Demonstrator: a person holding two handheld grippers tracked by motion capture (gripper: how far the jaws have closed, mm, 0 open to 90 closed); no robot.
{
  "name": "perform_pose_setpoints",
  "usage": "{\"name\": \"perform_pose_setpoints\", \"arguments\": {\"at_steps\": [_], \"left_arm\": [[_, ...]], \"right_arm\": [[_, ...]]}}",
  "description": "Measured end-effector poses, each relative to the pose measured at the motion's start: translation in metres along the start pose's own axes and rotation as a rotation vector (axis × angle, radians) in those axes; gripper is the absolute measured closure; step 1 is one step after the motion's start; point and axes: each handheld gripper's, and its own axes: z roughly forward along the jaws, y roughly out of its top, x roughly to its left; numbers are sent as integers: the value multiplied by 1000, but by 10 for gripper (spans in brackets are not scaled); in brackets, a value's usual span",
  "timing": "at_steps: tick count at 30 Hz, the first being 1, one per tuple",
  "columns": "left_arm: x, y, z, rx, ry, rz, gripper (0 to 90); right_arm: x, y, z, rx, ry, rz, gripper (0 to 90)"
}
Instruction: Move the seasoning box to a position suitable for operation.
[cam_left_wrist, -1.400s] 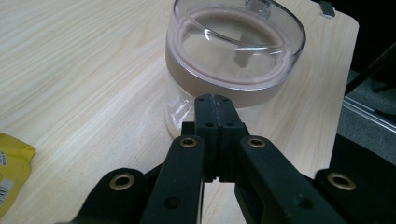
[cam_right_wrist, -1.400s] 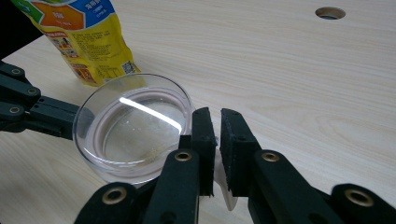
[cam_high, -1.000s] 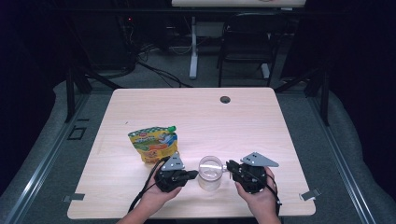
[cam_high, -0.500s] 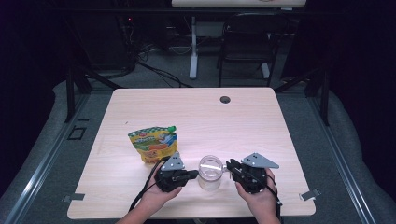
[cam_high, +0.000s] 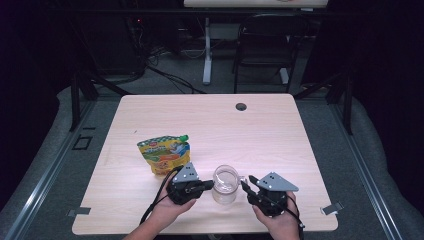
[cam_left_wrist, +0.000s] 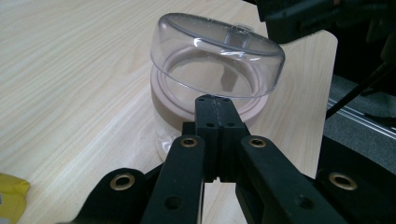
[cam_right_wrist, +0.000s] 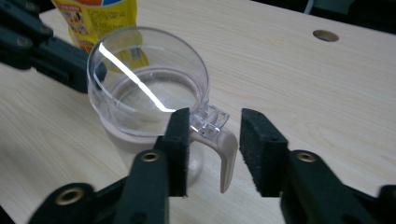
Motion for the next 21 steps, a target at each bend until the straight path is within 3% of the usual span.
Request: {"name": "perform_pose_setpoints", "arguments": {"at_steps": [4, 12, 21], "left_arm": [[0, 3, 0, -10, -1, 3, 900], [0, 10, -2, -13, -2, 2, 900], [-2, 13, -2, -18, -2, 2, 900]], "right_arm": [[6, -5, 0, 4, 4, -52, 524], [15, -9, 2, 14, 1, -115, 456], [18, -8, 5, 13, -3, -132, 448]]}}
